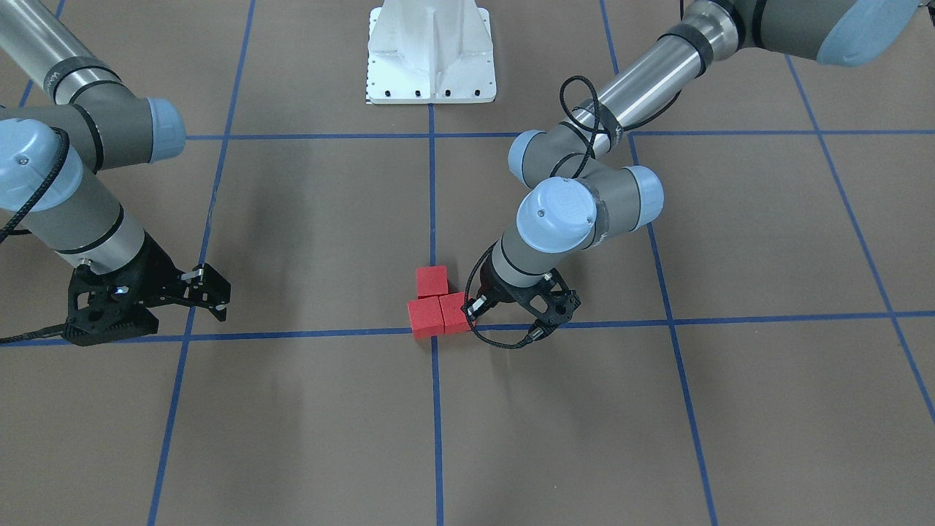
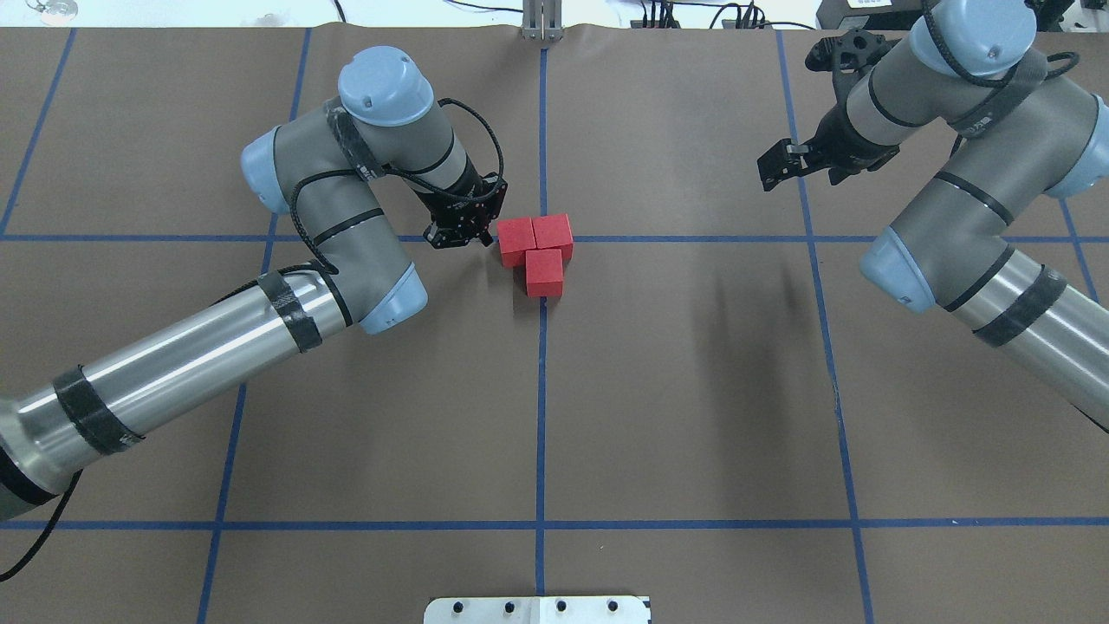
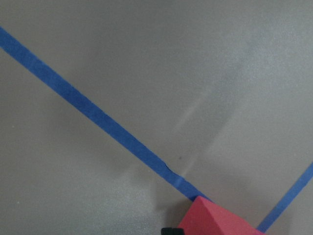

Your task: Form red blocks into L shape at center

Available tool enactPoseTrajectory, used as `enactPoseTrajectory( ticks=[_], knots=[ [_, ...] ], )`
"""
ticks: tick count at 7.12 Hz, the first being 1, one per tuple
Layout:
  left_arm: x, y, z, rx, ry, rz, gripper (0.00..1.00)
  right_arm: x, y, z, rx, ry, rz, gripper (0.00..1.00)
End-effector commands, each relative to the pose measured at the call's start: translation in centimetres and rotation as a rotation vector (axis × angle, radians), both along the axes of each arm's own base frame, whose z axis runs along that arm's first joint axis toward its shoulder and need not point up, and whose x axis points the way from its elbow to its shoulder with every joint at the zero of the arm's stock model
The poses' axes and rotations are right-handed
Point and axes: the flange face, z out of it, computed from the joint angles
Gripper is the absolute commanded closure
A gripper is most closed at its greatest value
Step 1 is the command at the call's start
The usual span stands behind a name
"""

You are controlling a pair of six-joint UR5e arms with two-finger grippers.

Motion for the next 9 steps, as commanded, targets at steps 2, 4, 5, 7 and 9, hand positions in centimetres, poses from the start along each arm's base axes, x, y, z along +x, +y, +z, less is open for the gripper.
enactPoseTrajectory(
  ticks=[2,4,5,7,9],
  knots=[
    [-0.6,-0.5,0.5,-0.018,-0.016,-0.002,1.0,0.0,0.0,0.0,-0.001,-0.001,0.002,0.01],
    [-0.5,-0.2,1.4,-0.031,-0.028,0.003,1.0,0.4,-0.1,-0.3,-0.006,-0.013,-0.002,0.01],
    [-1.1,0.1,1.8,-0.055,-0.029,0.02,1.0,1.5,-0.5,-0.3,-0.019,-0.03,-0.004,0.01],
    [-6.4,-2.0,1.2,-0.035,-0.004,-0.036,0.26,3.8,-1.4,-0.3,-0.051,-0.051,0.001,0.01],
    [-15.2,-4.0,2.1,0.133,-0.051,-0.001,0.0,6.4,-2.7,0.5,-0.105,-0.013,0.037,0.01]
  ],
)
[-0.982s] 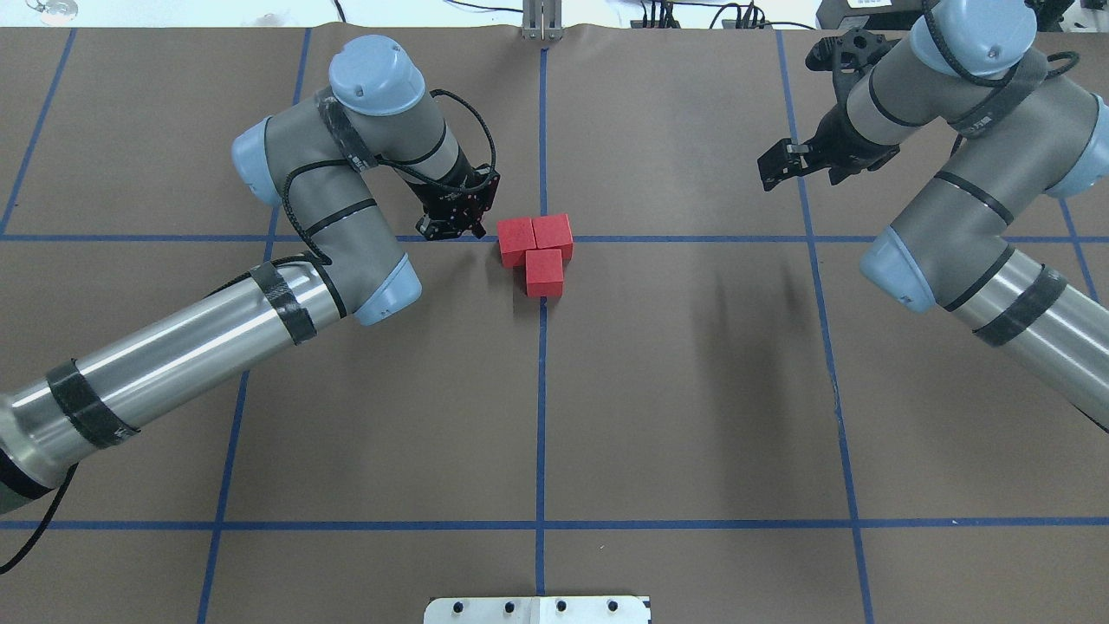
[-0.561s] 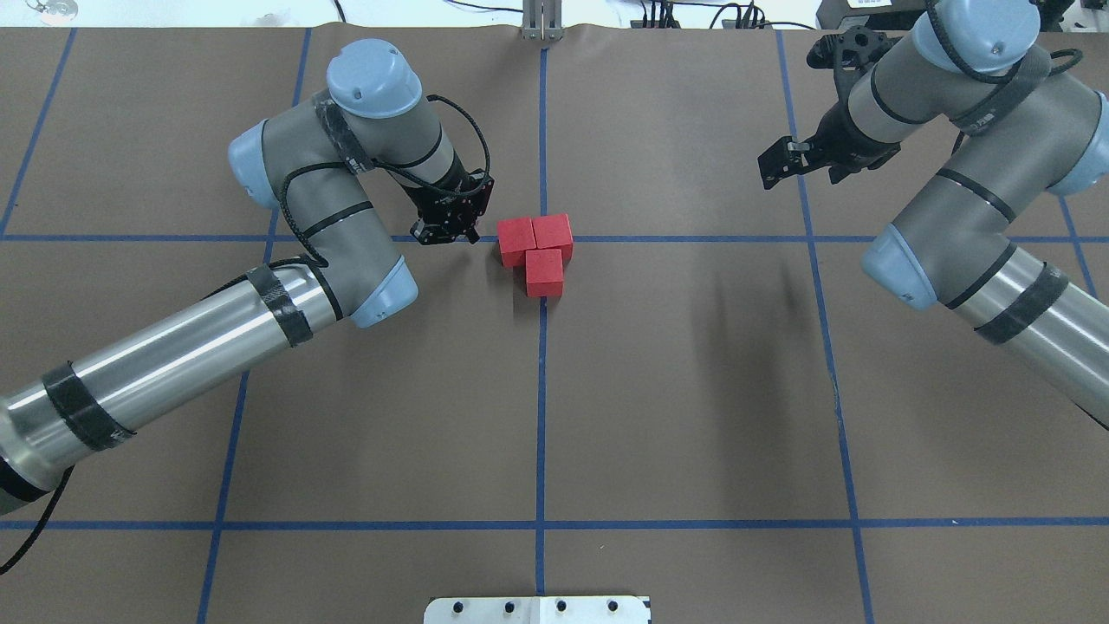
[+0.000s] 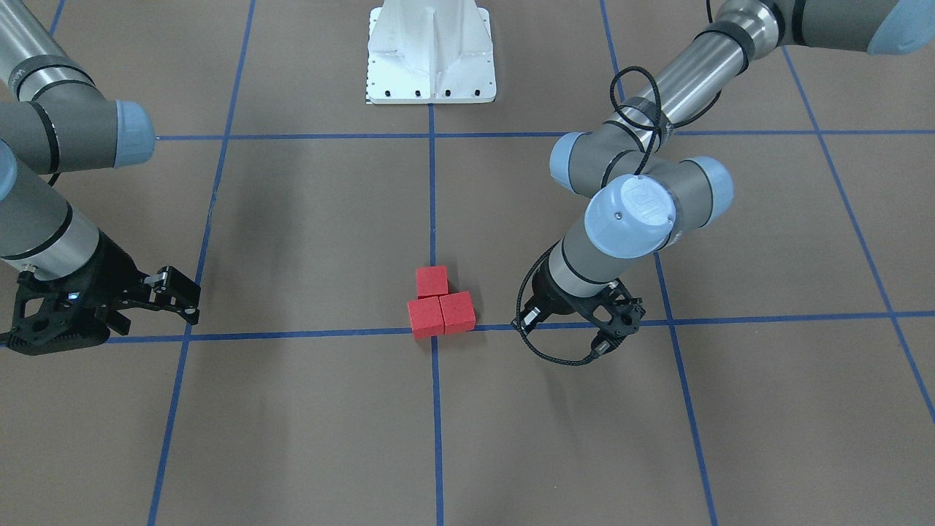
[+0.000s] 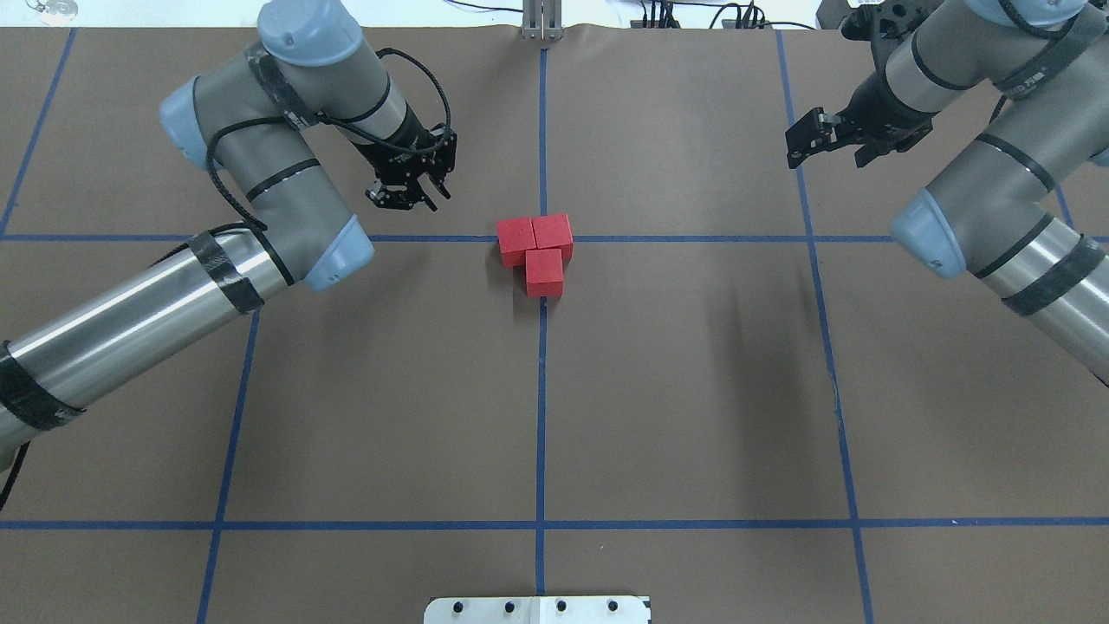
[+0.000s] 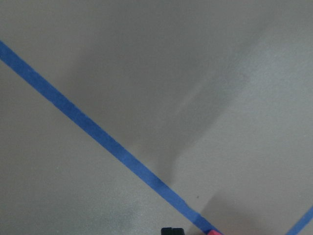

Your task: Form red blocks into L shape at center

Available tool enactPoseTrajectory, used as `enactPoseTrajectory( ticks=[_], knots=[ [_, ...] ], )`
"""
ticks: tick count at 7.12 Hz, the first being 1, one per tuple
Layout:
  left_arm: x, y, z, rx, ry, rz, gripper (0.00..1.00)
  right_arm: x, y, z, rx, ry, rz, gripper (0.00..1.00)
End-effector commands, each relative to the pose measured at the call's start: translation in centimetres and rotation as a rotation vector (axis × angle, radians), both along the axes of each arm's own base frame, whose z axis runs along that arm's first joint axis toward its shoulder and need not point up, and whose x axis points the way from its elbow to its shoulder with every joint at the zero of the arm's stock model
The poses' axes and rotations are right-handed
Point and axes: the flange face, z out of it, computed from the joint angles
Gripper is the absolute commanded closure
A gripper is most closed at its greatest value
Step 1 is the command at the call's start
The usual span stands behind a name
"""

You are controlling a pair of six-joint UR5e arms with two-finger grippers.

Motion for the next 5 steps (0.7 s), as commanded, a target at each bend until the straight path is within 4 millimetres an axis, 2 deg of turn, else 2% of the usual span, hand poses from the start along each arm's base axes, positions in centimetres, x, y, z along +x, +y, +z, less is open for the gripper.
enactPoseTrajectory(
  ticks=[1,2,3,5],
  knots=[
    [-11.4,1.0,3.9,0.219,-0.126,0.131,0.0,3.8,-1.6,1.2,-0.03,0.035,0.016,0.01],
    [-17.8,2.4,7.0,0.328,-0.185,0.203,0.0,6.2,-2.4,2.7,-0.014,0.067,-0.021,0.01],
    [-23.8,4.0,12.0,0.453,-0.236,0.29,0.0,10.2,-3.1,5.2,0.002,0.105,-0.046,0.01],
    [-36.4,6.3,21.4,0.692,-0.341,0.475,0.0,19.2,-3.3,12.4,0.018,0.089,-0.112,0.01]
  ],
)
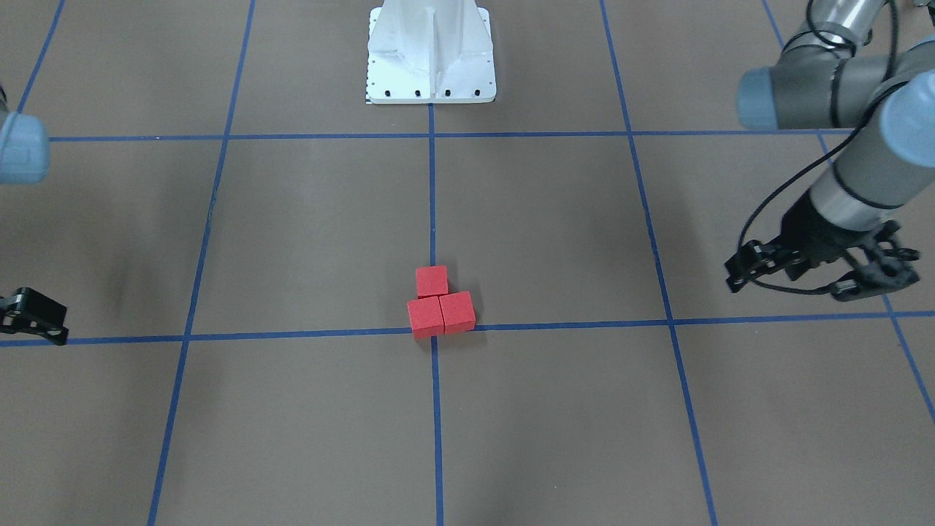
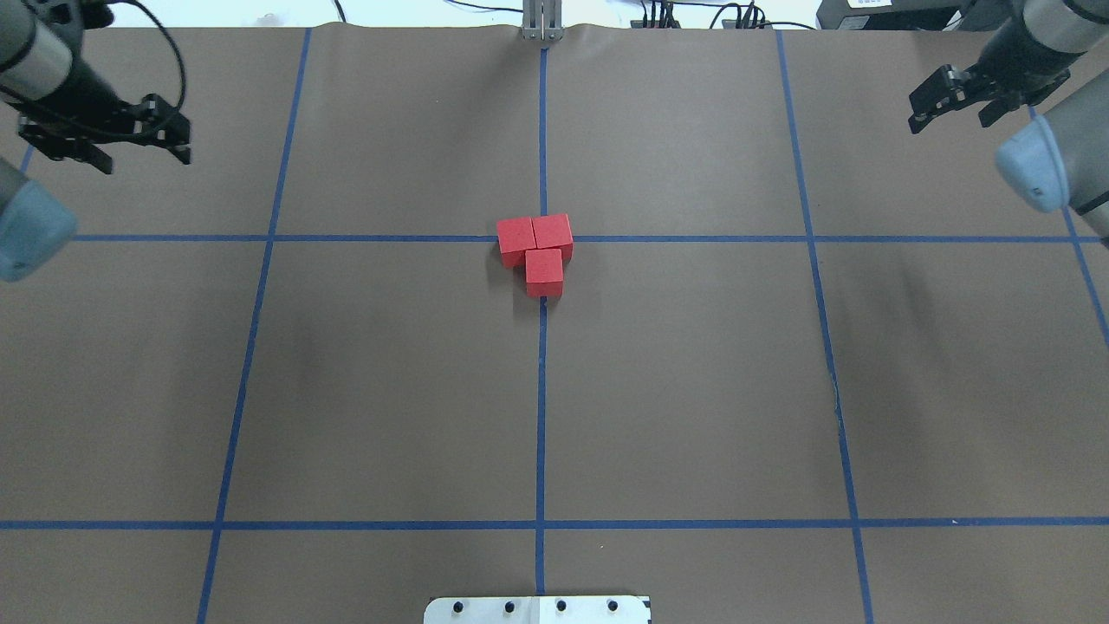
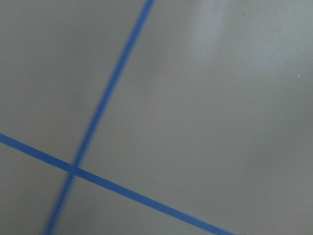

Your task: Form red blocks into L shape at center

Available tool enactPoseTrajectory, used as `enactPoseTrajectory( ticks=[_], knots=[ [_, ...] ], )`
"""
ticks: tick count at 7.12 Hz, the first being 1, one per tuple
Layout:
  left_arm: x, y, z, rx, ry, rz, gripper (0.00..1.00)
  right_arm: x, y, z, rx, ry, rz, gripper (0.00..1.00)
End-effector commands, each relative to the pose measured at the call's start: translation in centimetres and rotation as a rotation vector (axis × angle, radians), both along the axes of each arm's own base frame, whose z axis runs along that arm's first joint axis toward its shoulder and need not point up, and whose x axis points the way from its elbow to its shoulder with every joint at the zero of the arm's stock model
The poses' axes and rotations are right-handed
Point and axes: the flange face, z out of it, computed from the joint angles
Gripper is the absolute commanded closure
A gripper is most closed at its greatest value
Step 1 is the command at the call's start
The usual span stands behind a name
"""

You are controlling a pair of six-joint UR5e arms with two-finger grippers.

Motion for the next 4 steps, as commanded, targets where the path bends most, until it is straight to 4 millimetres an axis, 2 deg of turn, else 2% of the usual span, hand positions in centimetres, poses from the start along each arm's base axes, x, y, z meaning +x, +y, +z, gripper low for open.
enactPoseTrajectory(
  ticks=[1,2,3,4],
  knots=[
    [-14.6,1.5,8.8,0.182,-0.113,0.134,0.0,11.0,1.9,8.7,0.021,-0.014,-0.055,0.01],
    [-19.8,1.3,13.3,0.189,-0.143,0.158,0.0,16.2,4.9,12.9,0.009,-0.02,-0.034,0.01],
    [-24.0,2.4,17.2,0.232,-0.096,0.225,0.0,19.6,7.9,15.9,0.001,-0.018,-0.011,0.01],
    [-27.0,4.7,19.9,0.288,-0.051,0.276,0.0,19.7,9.8,17.1,-0.014,-0.001,-0.009,0.01]
  ],
)
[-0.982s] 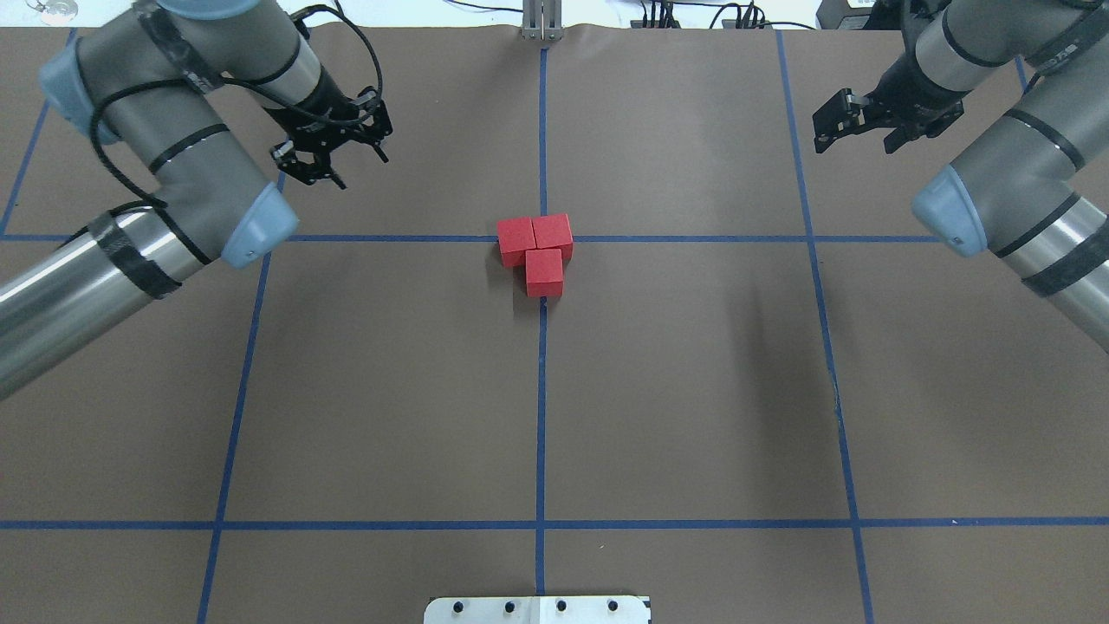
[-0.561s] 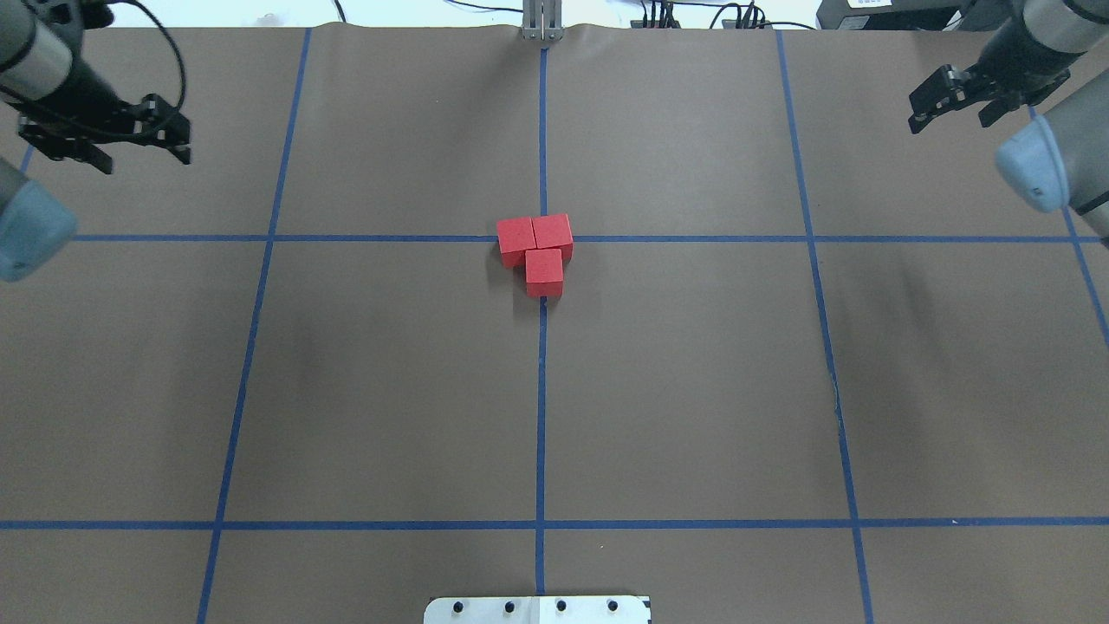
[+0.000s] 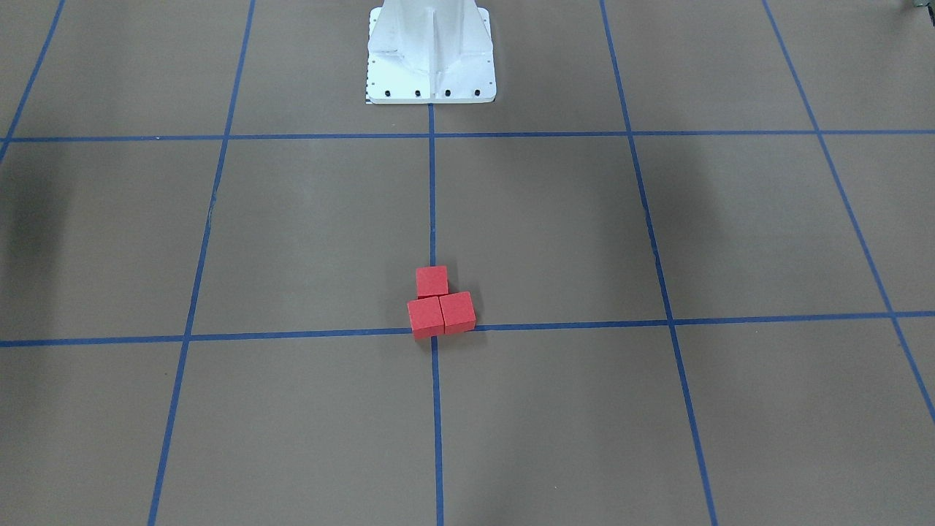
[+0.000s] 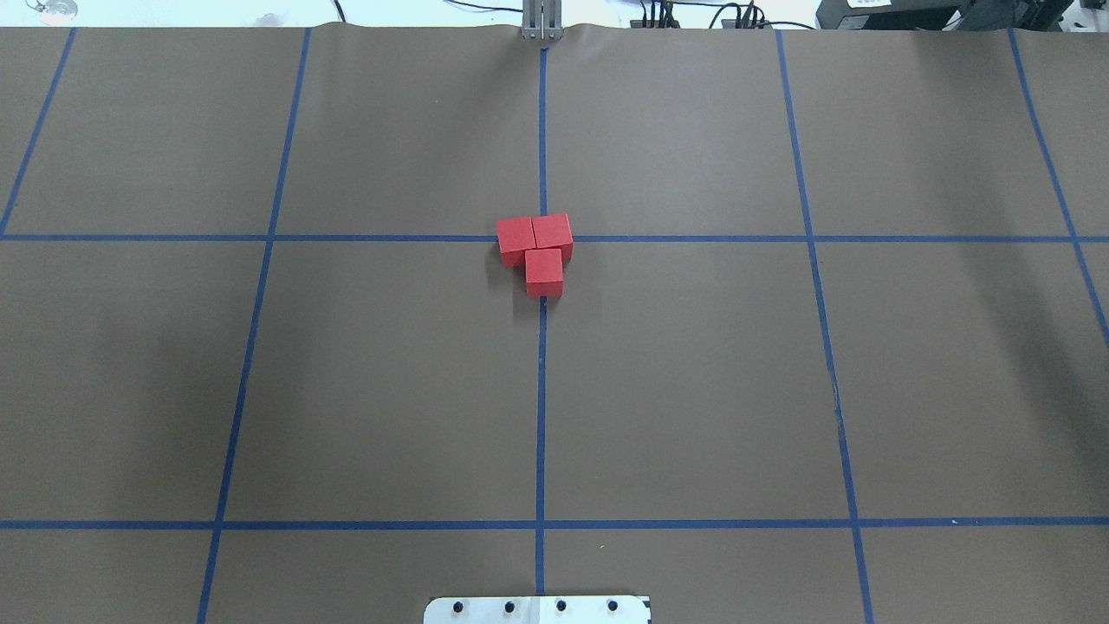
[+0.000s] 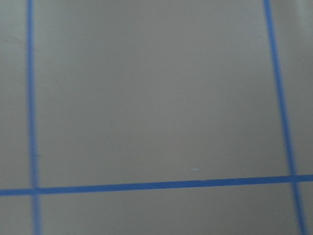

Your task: Form red blocks into L shape at center

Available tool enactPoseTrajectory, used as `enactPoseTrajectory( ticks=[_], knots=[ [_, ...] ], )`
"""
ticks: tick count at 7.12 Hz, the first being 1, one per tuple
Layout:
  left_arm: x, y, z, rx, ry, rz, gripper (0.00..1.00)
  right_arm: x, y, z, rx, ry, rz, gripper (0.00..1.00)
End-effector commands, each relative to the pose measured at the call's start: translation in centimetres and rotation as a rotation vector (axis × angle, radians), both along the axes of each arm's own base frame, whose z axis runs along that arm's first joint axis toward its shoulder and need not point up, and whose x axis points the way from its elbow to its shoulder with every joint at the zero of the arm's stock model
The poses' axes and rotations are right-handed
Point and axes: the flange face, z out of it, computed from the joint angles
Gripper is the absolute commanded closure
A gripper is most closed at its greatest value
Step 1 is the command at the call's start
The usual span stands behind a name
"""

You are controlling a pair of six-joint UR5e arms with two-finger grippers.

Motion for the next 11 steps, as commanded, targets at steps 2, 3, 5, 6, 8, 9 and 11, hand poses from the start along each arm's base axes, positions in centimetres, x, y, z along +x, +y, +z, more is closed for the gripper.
enactPoseTrajectory(
  ticks=[2,3,5,6,8,9,11],
  knots=[
    [-5.3,7.4,10.0,0.029,0.049,0.07,0.0,2.6,4.5,4.4,-0.041,0.057,0.029,0.01],
    [-5.2,7.5,9.9,0.038,0.044,0.058,0.0,2.7,5.7,4.3,-0.047,0.056,0.036,0.01],
    [-5.1,6.6,6.5,-0.064,-0.037,-0.129,0.0,2.7,7.8,4.3,-0.074,0.029,0.052,0.01],
    [-3.4,6.2,4.8,-0.081,-0.047,-0.114,0.0,2.2,8.2,3.3,-0.167,-0.072,0.124,0.01],
    [-2.3,6.8,2.7,-0.108,-0.071,-0.123,0.0,2.2,10.7,2.4,-0.17,-0.078,0.146,0.01],
    [-2.3,6.8,2.7,-0.109,-0.07,-0.121,0.0,2.2,10.7,2.4,-0.171,-0.078,0.147,0.01],
    [-2.3,6.9,2.8,-0.112,-0.063,-0.119,0.0,2.1,10.8,2.7,-0.179,-0.08,0.149,0.01]
  ],
)
